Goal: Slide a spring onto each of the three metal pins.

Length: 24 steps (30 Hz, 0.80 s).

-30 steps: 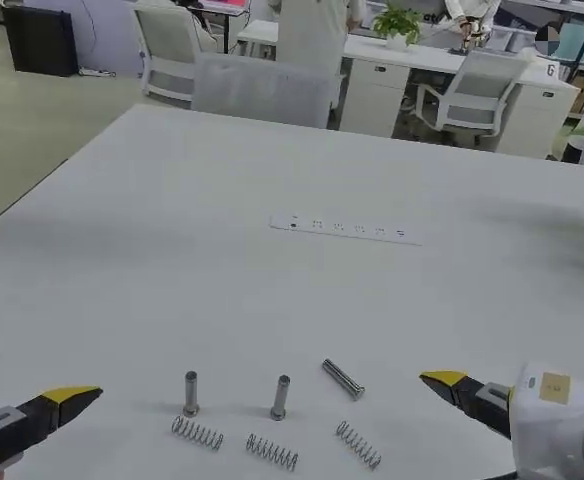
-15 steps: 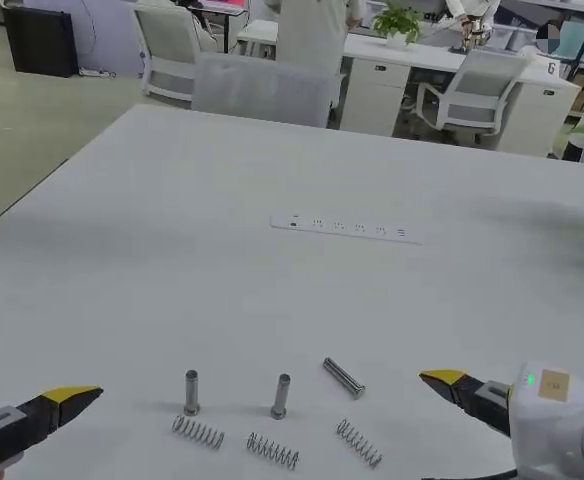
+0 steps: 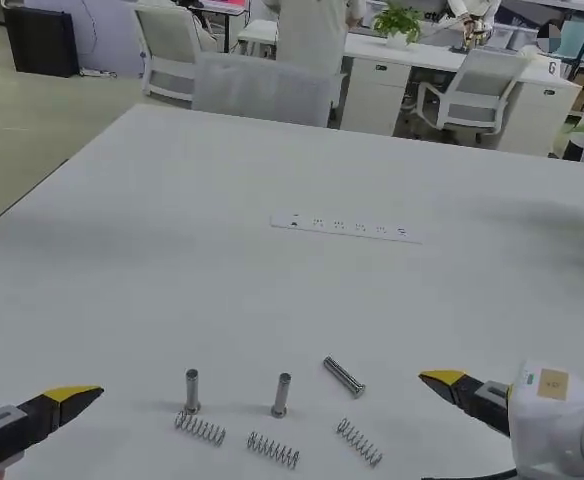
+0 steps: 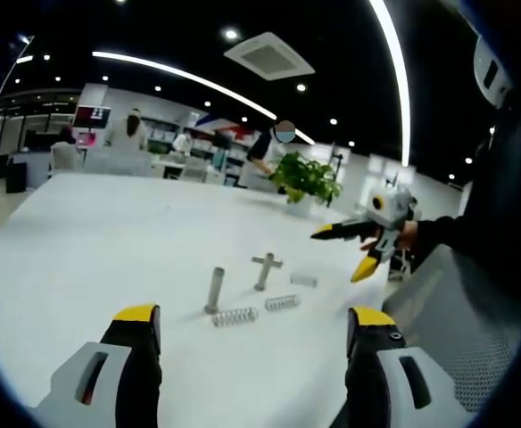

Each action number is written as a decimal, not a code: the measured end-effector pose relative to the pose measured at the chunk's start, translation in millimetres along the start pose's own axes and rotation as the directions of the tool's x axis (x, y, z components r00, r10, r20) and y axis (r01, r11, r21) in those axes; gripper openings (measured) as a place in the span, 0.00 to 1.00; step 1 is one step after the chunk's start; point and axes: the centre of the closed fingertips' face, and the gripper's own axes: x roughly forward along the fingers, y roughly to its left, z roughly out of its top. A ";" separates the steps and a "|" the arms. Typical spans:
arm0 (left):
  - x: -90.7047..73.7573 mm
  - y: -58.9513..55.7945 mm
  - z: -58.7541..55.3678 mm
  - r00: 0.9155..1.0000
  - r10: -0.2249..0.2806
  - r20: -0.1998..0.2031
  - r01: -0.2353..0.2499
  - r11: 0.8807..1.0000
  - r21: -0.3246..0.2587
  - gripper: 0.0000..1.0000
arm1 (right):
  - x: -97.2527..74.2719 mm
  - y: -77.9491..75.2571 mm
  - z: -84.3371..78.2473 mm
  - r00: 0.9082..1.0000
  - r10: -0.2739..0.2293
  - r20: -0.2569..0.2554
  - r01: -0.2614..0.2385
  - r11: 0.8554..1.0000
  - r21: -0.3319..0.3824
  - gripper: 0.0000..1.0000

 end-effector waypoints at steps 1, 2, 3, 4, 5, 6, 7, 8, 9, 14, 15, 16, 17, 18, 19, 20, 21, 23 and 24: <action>0.0 0.0 -0.1 1.000 0.000 0.000 0.000 1.000 0.000 0.83 | 0.1 0.1 0.0 1.000 0.000 0.000 0.000 1.000 0.000 0.89; 0.0 0.0 -0.2 1.000 0.000 -0.001 0.000 1.000 0.001 0.83 | 0.0 0.0 0.2 1.000 0.001 0.000 -0.001 1.000 0.000 0.89; 0.1 0.0 -0.2 1.000 -0.001 -0.001 0.001 1.000 0.001 0.83 | 0.0 0.0 0.2 1.000 0.001 0.000 -0.001 1.000 0.000 0.89; 0.1 0.0 -0.2 1.000 -0.001 -0.001 0.001 1.000 0.000 0.83 | 0.1 0.0 0.0 1.000 0.001 -0.001 -0.001 1.000 0.001 0.89; 0.1 0.1 -0.2 1.000 -0.001 0.000 0.001 1.000 0.000 0.82 | 0.1 0.0 -0.2 1.000 0.001 -0.002 -0.001 1.000 0.001 0.88; 0.2 0.2 -0.3 1.000 0.000 -0.001 0.000 1.000 0.000 0.82 | 0.2 0.3 -0.4 1.000 0.003 -0.003 -0.003 1.000 0.002 0.88; 0.3 0.3 -0.3 1.000 0.000 0.000 0.000 1.000 0.000 0.82 | 0.3 0.4 -0.5 1.000 0.003 -0.004 -0.003 1.000 0.002 0.88; 0.3 0.3 -0.3 1.000 0.000 0.000 0.000 1.000 -0.001 0.82 | 0.3 0.6 -0.8 1.000 0.004 -0.005 -0.004 1.000 0.002 0.88; 0.5 0.3 -0.3 1.000 0.000 0.000 0.000 1.000 -0.001 0.82 | 0.4 0.7 -0.9 1.000 0.004 -0.006 -0.004 1.000 0.003 0.88; 1.0 0.3 -0.4 1.000 0.000 -0.002 0.000 1.000 0.000 0.82 | 0.5 0.4 -0.8 1.000 0.005 -0.007 -0.005 1.000 0.004 0.88; 1.1 0.2 -0.3 1.000 -0.001 -0.001 0.001 1.000 -0.001 0.82 | 0.5 0.4 -0.7 1.000 0.006 -0.006 -0.006 1.000 0.004 0.88; 1.2 0.2 0.0 1.000 -0.001 0.000 0.001 1.000 -0.002 0.82 | 0.6 0.6 -0.5 1.000 0.006 -0.006 -0.006 1.000 0.003 0.87; 1.3 0.4 0.0 1.000 -0.001 0.000 0.001 1.000 -0.002 0.82 | 0.6 0.5 -0.7 1.000 0.006 -0.008 -0.006 1.000 0.003 0.87; 1.3 0.4 -0.1 1.000 -0.001 -0.001 0.001 1.000 -0.001 0.82 | 0.7 0.4 -0.7 1.000 0.006 -0.008 -0.006 1.000 0.003 0.87; 1.4 0.5 0.0 1.000 -0.001 0.000 0.001 1.000 -0.002 0.82 | 0.8 0.4 -0.5 1.000 0.007 -0.007 -0.007 1.000 0.005 0.87; 1.4 0.5 0.1 1.000 -0.001 0.000 0.001 1.000 -0.002 0.82 | 0.7 0.5 -0.3 1.000 0.007 -0.005 -0.007 1.000 0.007 0.87; 1.4 0.6 0.1 1.000 -0.001 0.000 0.001 1.000 -0.002 0.82 | 0.7 0.3 -0.2 1.000 0.007 -0.005 -0.007 1.000 0.007 0.87; 1.3 0.8 0.1 1.000 -0.001 0.000 0.001 1.000 -0.002 0.82 | 0.6 0.0 -1.0 1.000 0.007 -0.007 -0.007 1.000 0.008 0.87; 1.4 0.8 0.1 1.000 -0.001 0.001 0.001 1.000 -0.003 0.82 | 0.6 -0.1 -1.2 1.000 0.007 -0.007 -0.007 1.000 0.009 0.87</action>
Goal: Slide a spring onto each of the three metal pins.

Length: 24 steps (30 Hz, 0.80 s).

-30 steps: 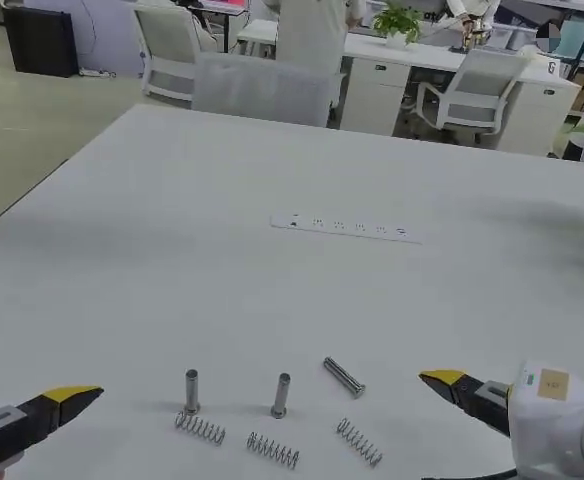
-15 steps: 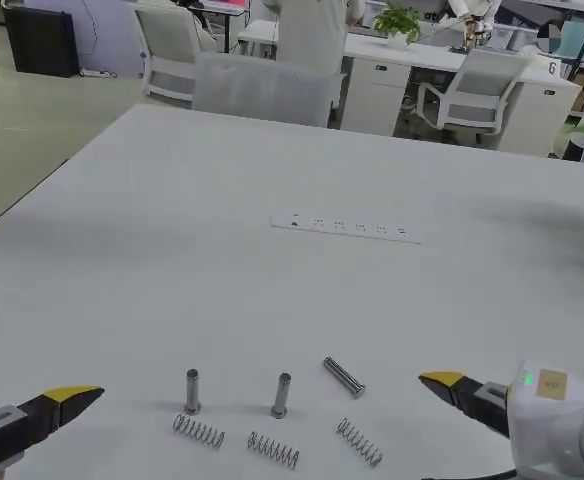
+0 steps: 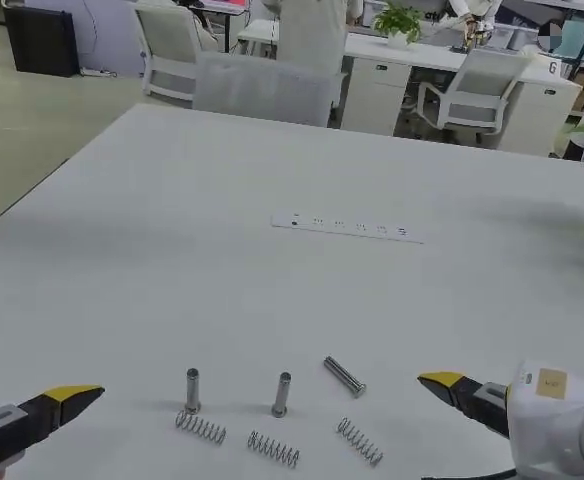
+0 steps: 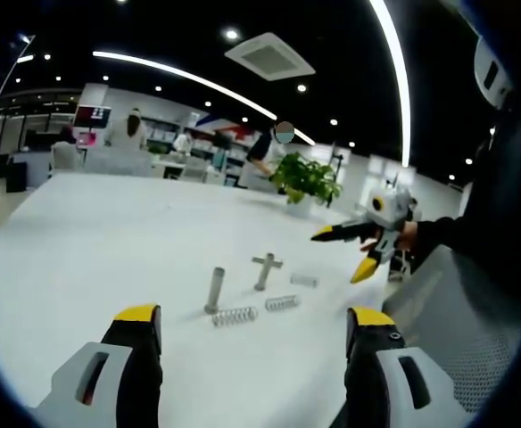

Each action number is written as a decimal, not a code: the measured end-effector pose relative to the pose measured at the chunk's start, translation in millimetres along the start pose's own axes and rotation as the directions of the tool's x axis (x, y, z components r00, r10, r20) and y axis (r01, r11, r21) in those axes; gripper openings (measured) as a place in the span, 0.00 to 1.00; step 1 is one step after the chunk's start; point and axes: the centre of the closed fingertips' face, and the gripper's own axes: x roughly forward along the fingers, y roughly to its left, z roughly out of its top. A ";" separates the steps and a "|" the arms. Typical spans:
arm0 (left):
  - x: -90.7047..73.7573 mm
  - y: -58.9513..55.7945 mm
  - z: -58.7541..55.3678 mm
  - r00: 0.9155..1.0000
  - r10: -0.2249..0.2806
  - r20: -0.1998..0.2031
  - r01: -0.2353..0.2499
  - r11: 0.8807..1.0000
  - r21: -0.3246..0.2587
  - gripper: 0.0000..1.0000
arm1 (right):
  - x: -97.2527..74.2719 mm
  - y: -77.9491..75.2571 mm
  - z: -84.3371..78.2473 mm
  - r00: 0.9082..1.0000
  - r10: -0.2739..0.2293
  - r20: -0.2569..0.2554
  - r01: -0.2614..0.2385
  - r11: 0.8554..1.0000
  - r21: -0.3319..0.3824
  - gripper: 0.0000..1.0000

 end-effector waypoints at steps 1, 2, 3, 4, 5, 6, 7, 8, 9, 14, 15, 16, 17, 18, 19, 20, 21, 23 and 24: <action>-0.1 0.1 0.0 1.000 0.000 0.000 0.000 1.000 0.000 0.82 | 0.0 -0.2 -0.2 1.000 0.000 -0.001 0.000 1.000 -0.001 0.87; -0.1 0.1 -0.1 1.000 0.000 0.000 0.000 1.000 0.000 0.82 | -0.2 -0.3 -0.3 1.000 0.000 -0.002 0.000 1.000 -0.001 0.87; -0.1 0.2 -0.1 1.000 0.000 0.000 0.000 1.000 0.000 0.82 | -0.2 -0.4 -0.2 1.000 -0.001 -0.001 0.001 1.000 0.000 0.87; -0.1 0.2 -0.1 1.000 0.000 0.000 0.000 1.000 0.000 0.82 | -0.2 -0.4 -0.1 1.000 -0.001 -0.001 0.001 1.000 0.001 0.87; -0.2 0.3 -0.2 1.000 0.000 -0.001 0.000 1.000 0.000 0.82 | -0.3 -0.5 -0.1 1.000 -0.001 -0.002 0.001 1.000 0.000 0.87; -0.2 0.3 -0.2 1.000 0.000 -0.001 0.000 1.000 0.000 0.82 | -0.3 -0.3 0.1 1.000 0.000 -0.002 0.000 1.000 0.000 0.87; -0.4 0.3 -0.3 1.000 0.000 -0.001 0.000 1.000 0.000 0.82 | -0.2 -0.4 0.2 1.000 -0.001 -0.002 0.001 1.000 -0.001 0.87; -0.4 0.3 -0.3 1.000 0.001 -0.001 -0.001 1.000 0.000 0.82 | -0.2 -0.5 0.1 1.000 -0.001 -0.003 0.001 1.000 -0.001 0.87; -0.5 0.2 -0.2 1.000 0.001 0.000 -0.001 1.000 -0.001 0.82 | -0.2 -0.6 0.2 1.000 -0.001 -0.004 0.001 1.000 -0.001 0.87; -1.2 -0.4 0.8 1.000 0.002 0.004 -0.002 1.000 -0.002 0.81 | 0.0 -3.2 3.6 1.000 -0.004 -0.005 0.004 1.000 -0.006 0.86; -1.4 -0.5 0.9 1.000 0.002 0.003 -0.002 1.000 -0.001 0.81 | 0.1 -4.0 4.4 1.000 -0.005 -0.005 0.005 1.000 -0.006 0.85; -1.5 -0.7 1.1 1.000 0.002 0.004 -0.002 1.000 -0.001 0.81 | -0.1 -5.0 5.5 1.000 -0.008 -0.003 0.008 1.000 -0.006 0.85; -1.8 -0.8 1.3 1.000 0.002 0.005 -0.002 1.000 -0.002 0.81 | 0.1 -5.9 6.4 1.000 -0.009 -0.003 0.009 1.000 -0.006 0.85; -1.9 -0.9 1.4 1.000 0.002 0.005 -0.002 1.000 -0.002 0.81 | 0.9 -7.4 6.9 1.000 -0.008 -0.007 0.008 1.000 -0.005 0.85; -2.1 -1.0 1.4 1.000 0.002 0.006 -0.002 1.000 -0.002 0.81 | 1.6 -8.5 7.1 1.000 -0.008 -0.011 0.008 1.000 -0.006 0.84; -2.2 -1.1 1.3 1.000 0.002 0.005 -0.002 1.000 -0.002 0.81 | 2.6 -10.5 7.4 1.000 -0.010 -0.017 0.010 1.000 -0.010 0.83; -2.2 -1.2 1.2 1.000 0.002 0.004 -0.002 1.000 -0.002 0.81 | 3.1 -11.9 8.1 1.000 -0.012 -0.022 0.012 1.000 -0.014 0.83; -2.4 -1.4 1.3 1.000 0.002 0.004 -0.002 1.000 -0.002 0.81 | 4.4 -14.7 11.5 1.000 -0.014 -0.021 0.014 1.000 -0.019 0.82; -2.5 -1.5 1.3 1.000 0.002 0.004 -0.002 1.000 -0.002 0.81 | 5.1 -16.0 12.7 1.000 -0.015 -0.021 0.014 1.000 -0.021 0.82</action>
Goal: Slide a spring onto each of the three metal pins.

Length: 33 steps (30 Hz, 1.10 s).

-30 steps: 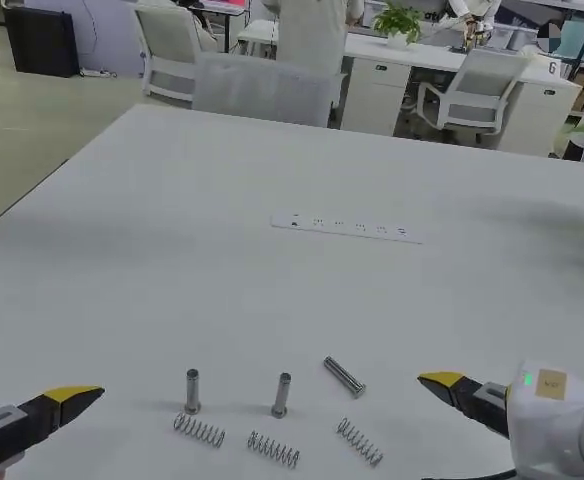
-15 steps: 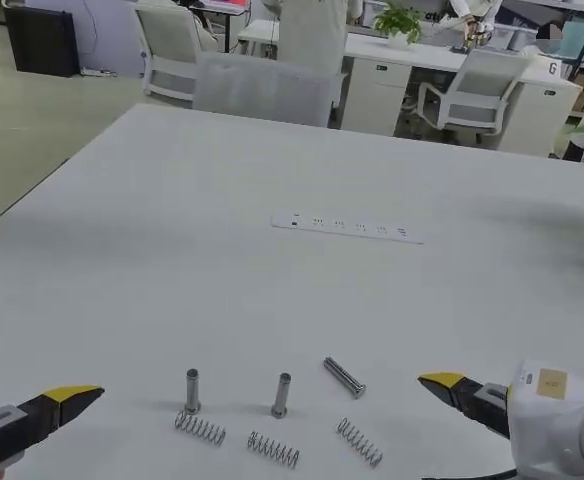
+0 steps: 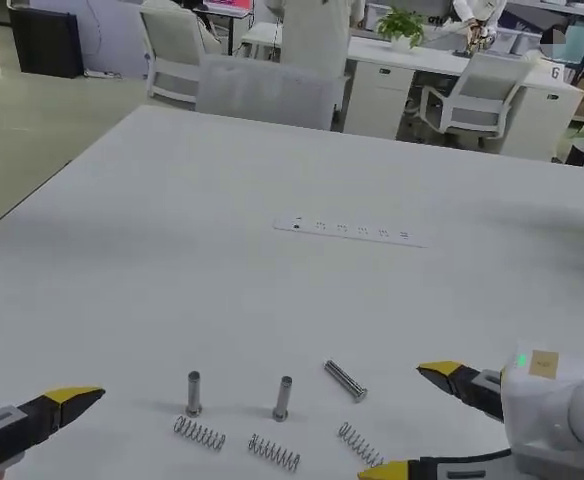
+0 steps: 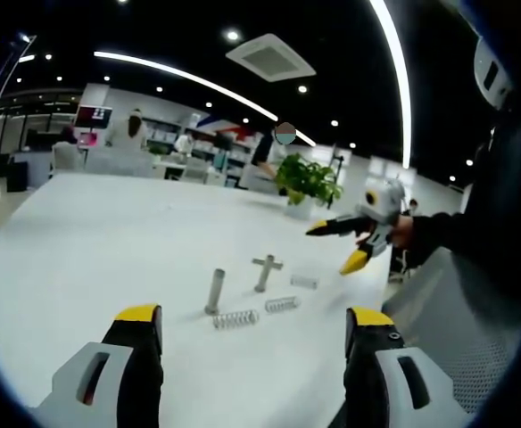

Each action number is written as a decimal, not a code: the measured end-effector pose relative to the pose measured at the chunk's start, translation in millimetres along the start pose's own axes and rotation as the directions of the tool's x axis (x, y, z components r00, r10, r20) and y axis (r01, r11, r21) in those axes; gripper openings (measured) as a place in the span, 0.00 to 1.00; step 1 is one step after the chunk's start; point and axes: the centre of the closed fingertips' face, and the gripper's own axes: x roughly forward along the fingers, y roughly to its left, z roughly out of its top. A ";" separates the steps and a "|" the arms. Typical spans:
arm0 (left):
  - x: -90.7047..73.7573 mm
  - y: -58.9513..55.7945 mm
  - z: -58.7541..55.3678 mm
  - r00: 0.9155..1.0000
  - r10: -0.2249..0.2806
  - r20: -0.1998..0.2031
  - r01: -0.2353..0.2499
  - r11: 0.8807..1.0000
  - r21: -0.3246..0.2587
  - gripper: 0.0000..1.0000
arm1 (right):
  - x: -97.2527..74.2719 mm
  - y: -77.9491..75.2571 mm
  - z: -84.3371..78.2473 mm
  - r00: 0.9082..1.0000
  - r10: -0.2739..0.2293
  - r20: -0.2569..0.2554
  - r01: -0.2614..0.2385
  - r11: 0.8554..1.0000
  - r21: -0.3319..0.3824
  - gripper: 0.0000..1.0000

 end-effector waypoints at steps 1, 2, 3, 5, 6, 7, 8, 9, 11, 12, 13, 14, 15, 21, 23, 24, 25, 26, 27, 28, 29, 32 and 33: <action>-0.2 -0.1 0.3 1.000 0.000 0.001 0.000 1.000 -0.001 0.81 | 1.3 -1.3 1.7 1.000 0.000 0.001 0.000 1.000 -0.003 0.81; -0.4 -0.1 0.3 1.000 0.001 0.001 -0.001 1.000 -0.001 0.81 | 2.6 -2.3 2.2 1.000 0.001 -0.001 -0.001 1.000 -0.005 0.81; -0.6 0.1 0.3 1.000 0.002 0.001 -0.002 1.000 -0.001 0.81 | 4.5 -3.6 2.3 1.000 0.002 -0.007 -0.002 1.000 -0.008 0.81; -0.8 0.3 0.5 1.000 0.003 0.002 -0.003 1.000 -0.002 0.81 | 7.4 -6.7 2.2 1.000 0.004 -0.019 -0.005 1.000 -0.015 0.80; -0.9 0.3 0.7 1.000 0.003 0.003 -0.003 1.000 -0.002 0.81 | 8.4 -8.3 2.5 1.000 0.005 -0.021 -0.005 1.000 -0.016 0.79; -0.8 0.6 0.8 1.000 0.004 0.003 -0.004 1.000 -0.001 0.81 | 9.5 -9.9 2.8 1.000 0.005 -0.026 -0.005 1.000 -0.017 0.79; -0.8 0.7 0.7 1.000 0.005 0.002 -0.005 1.000 0.000 0.81 | 10.6 -12.4 3.0 0.999 0.004 -0.034 -0.005 1.000 -0.018 0.78; -0.8 0.7 0.7 1.000 0.005 0.002 -0.005 1.000 0.000 0.81 | 11.3 -14.0 3.9 0.999 0.003 -0.036 -0.004 1.000 -0.020 0.77; -0.6 0.5 0.8 1.000 0.005 0.001 -0.005 1.000 0.002 0.81 | 13.1 -17.9 6.9 0.999 0.000 -0.038 -0.001 1.000 -0.025 0.76; -0.6 0.6 0.8 1.000 0.006 0.001 -0.006 1.000 0.002 0.81 | 14.7 -20.4 8.6 0.999 0.000 -0.038 -0.001 1.000 -0.027 0.76; -0.6 0.5 0.9 1.000 0.006 0.001 -0.006 1.000 0.002 0.81 | 16.0 -21.9 9.5 0.999 0.000 -0.040 -0.001 1.000 -0.027 0.75; -0.7 0.6 1.0 1.000 0.007 0.002 -0.007 1.000 0.003 0.81 | 17.4 -23.1 10.3 0.999 -0.001 -0.042 0.000 1.000 -0.028 0.74; -0.7 0.7 1.2 1.000 0.007 0.002 -0.007 1.000 0.002 0.81 | 19.5 -24.7 11.4 0.999 -0.002 -0.048 0.000 0.999 -0.032 0.73; -1.2 1.9 1.3 1.000 0.014 0.005 -0.014 1.000 0.002 0.81 | 30.6 -27.9 18.0 0.998 0.004 -0.061 -0.007 0.999 -0.050 0.69; -1.5 2.8 1.1 1.000 0.016 0.006 -0.016 1.000 0.000 0.80 | 34.6 -29.2 19.0 0.997 0.005 -0.071 -0.008 0.999 -0.049 0.67; -1.6 2.9 1.1 1.000 0.017 0.007 -0.017 1.000 0.000 0.80 | 36.2 -29.6 19.3 0.997 0.005 -0.074 -0.009 0.999 -0.048 0.66; -1.6 3.2 1.1 1.000 0.017 0.007 -0.017 1.000 0.000 0.80 | 38.4 -30.2 19.6 0.997 0.006 -0.079 -0.010 0.999 -0.049 0.66; -1.7 3.6 1.1 1.000 0.019 0.008 -0.019 1.000 0.000 0.80 | 39.9 -30.7 19.7 0.997 0.006 -0.082 -0.010 0.999 -0.050 0.65; -1.8 3.6 1.0 1.000 0.019 0.008 -0.019 1.000 -0.001 0.80 | 41.1 -31.2 19.7 0.996 0.004 -0.086 -0.009 0.999 -0.053 0.64; -1.9 3.9 1.1 1.000 0.020 0.008 -0.020 1.000 -0.001 0.80 | 43.0 -31.9 19.9 0.996 0.005 -0.090 -0.010 0.998 -0.054 0.63; -1.9 4.1 1.0 1.000 0.021 0.008 -0.021 1.000 -0.002 0.80 | 44.1 -32.3 20.0 0.996 0.005 -0.092 -0.010 0.999 -0.054 0.61; -2.1 4.6 0.8 1.000 0.023 0.008 -0.023 1.000 -0.005 0.80 | 49.0 -35.0 18.6 0.995 -0.001 -0.102 -0.004 0.999 -0.048 0.57; -2.1 4.6 0.9 1.000 0.024 0.009 -0.024 1.000 -0.005 0.80 | 50.2 -35.2 17.8 0.994 0.000 -0.106 -0.005 0.999 -0.046 0.56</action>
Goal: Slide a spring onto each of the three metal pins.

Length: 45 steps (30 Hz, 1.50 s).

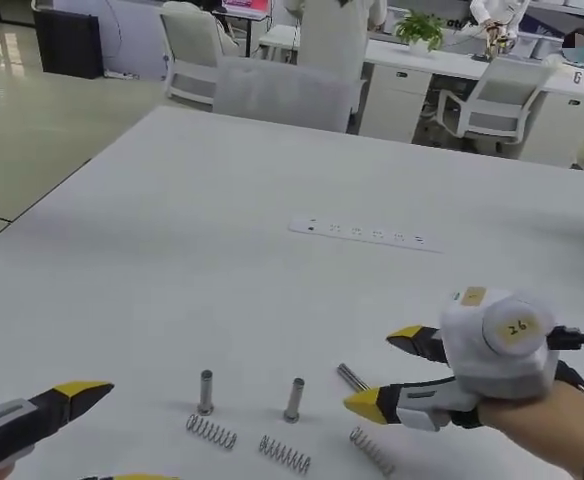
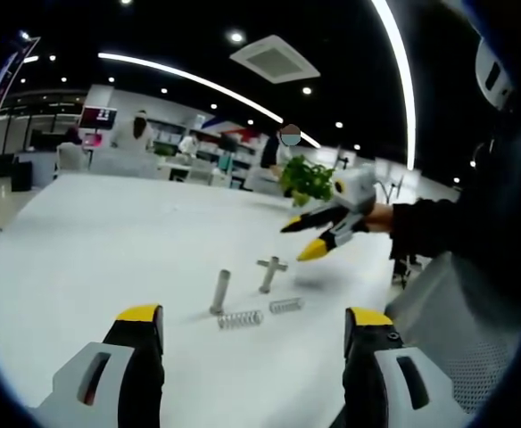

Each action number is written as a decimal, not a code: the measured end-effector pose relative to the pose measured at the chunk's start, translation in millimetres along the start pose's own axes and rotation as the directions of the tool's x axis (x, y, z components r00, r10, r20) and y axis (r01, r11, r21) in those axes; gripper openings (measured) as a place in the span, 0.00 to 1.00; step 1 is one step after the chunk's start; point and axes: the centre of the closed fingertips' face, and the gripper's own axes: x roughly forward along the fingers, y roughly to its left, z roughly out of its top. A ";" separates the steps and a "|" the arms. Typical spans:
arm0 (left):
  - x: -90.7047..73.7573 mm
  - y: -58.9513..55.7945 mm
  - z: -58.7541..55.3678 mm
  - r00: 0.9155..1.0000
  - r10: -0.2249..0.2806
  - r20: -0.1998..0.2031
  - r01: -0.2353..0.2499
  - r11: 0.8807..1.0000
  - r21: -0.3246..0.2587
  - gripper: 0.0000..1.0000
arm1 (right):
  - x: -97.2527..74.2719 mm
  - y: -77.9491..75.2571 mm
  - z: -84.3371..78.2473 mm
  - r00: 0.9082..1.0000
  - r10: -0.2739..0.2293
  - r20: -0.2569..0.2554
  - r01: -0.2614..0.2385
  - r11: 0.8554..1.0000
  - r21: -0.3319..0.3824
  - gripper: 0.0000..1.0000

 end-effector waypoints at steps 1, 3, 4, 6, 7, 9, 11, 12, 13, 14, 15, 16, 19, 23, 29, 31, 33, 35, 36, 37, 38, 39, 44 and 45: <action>0.0 0.0 0.0 1.000 0.000 0.000 0.000 1.000 -0.001 0.80 | 1.5 -0.7 -0.6 1.000 -0.003 -0.004 0.003 1.000 0.001 0.54; 0.1 0.1 -0.3 1.000 0.000 0.000 0.000 1.000 -0.002 0.80 | 4.6 -1.3 -2.3 1.000 -0.005 -0.019 0.005 1.000 0.004 0.50; 0.2 0.1 -0.5 1.000 0.001 -0.001 -0.001 1.000 -0.002 0.80 | 6.8 -2.6 -2.8 1.000 -0.008 -0.026 0.008 1.000 0.005 0.49; 0.2 0.2 -0.8 1.000 0.001 -0.001 -0.001 1.000 -0.004 0.80 | 10.3 -4.7 -5.0 0.999 -0.013 -0.045 0.013 1.000 0.012 0.47; 0.2 0.4 -0.8 1.000 0.002 -0.002 -0.002 1.000 -0.003 0.80 | 11.4 -6.5 -7.5 0.998 -0.021 -0.064 0.022 1.000 0.009 0.46; 0.2 0.6 -0.5 1.000 0.003 0.000 -0.003 1.000 -0.004 0.79 | 15.2 -7.5 -10.6 0.996 -0.027 -0.087 0.027 1.000 0.005 0.42; 0.2 1.0 -0.8 1.000 0.005 -0.001 -0.005 1.000 -0.005 0.79 | 18.3 -7.1 -10.8 0.995 -0.024 -0.092 0.026 1.000 0.015 0.40; 0.2 1.0 -0.9 1.000 0.005 -0.001 -0.005 1.000 -0.005 0.79 | 19.6 -7.0 -10.8 0.995 -0.024 -0.095 0.026 1.000 0.018 0.40; 0.4 0.9 -1.2 1.000 0.004 -0.002 -0.004 1.000 -0.005 0.79 | 21.6 -7.4 -11.8 0.994 -0.028 -0.106 0.030 0.999 0.018 0.39; 0.5 0.7 -1.5 1.000 0.004 -0.004 -0.004 1.000 -0.006 0.79 | 22.8 -8.0 -12.8 0.993 -0.031 -0.118 0.033 0.999 0.016 0.37; 0.7 0.6 -1.9 1.000 0.004 -0.006 -0.004 1.000 -0.005 0.79 | 24.2 -8.3 -12.7 0.992 -0.033 -0.122 0.035 0.999 0.015 0.36; 0.8 0.5 -2.2 1.000 0.004 -0.008 -0.004 1.000 -0.004 0.79 | 25.6 -8.6 -12.2 0.992 -0.035 -0.124 0.037 0.999 0.015 0.36; 0.7 0.5 -2.1 1.000 0.005 -0.008 -0.005 1.000 -0.005 0.79 | 29.7 -11.2 -10.1 0.990 -0.043 -0.131 0.048 0.998 0.037 0.33; 0.6 0.3 -1.6 1.000 0.005 -0.006 -0.005 1.000 -0.008 0.78 | 35.1 -12.0 -11.0 0.987 -0.040 -0.157 0.047 0.998 0.042 0.27; 0.7 0.5 -1.5 1.000 0.005 -0.007 -0.005 1.000 -0.008 0.78 | 42.5 -14.8 -13.0 0.983 -0.032 -0.182 0.044 0.997 0.062 0.22; 0.8 0.5 -1.7 1.000 0.004 -0.008 -0.004 1.000 -0.008 0.78 | 44.5 -14.2 -15.2 0.980 -0.027 -0.198 0.041 0.997 0.067 0.20; 0.9 0.6 -1.6 1.000 0.004 -0.007 -0.004 1.000 -0.009 0.78 | 46.0 -15.5 -17.3 0.977 -0.030 -0.210 0.045 0.997 0.065 0.17; 0.9 0.6 -1.8 1.000 0.004 -0.008 -0.004 1.000 -0.010 0.78 | 47.7 -16.2 -18.2 0.976 -0.026 -0.214 0.043 0.996 0.074 0.15; 0.9 0.5 -2.0 1.000 0.003 -0.009 -0.003 1.000 -0.010 0.78 | 48.2 -16.5 -18.4 0.976 -0.026 -0.217 0.043 0.996 0.076 0.15; 0.9 0.4 -2.0 1.000 0.002 -0.010 -0.002 1.000 -0.010 0.78 | 49.1 -17.2 -19.0 0.975 -0.025 -0.221 0.043 0.996 0.076 0.15; 1.0 0.5 -2.2 1.000 0.002 -0.011 -0.002 1.000 -0.010 0.78 | 49.6 -17.3 -19.5 0.974 -0.025 -0.224 0.043 0.996 0.076 0.15; 1.1 0.6 -2.3 1.000 0.002 -0.011 -0.002 1.000 -0.011 0.78 | 50.1 -17.8 -20.1 0.973 -0.024 -0.229 0.043 0.996 0.078 0.15; 1.2 1.0 -2.6 1.000 0.001 -0.012 -0.002 1.000 -0.014 0.78 | 53.5 -19.2 -23.3 0.970 -0.016 -0.242 0.040 0.995 0.092 0.14; 1.3 0.9 -2.6 1.000 0.001 -0.012 -0.001 1.000 -0.014 0.78 | 54.2 -19.5 -24.3 0.969 -0.015 -0.246 0.039 0.995 0.093 0.13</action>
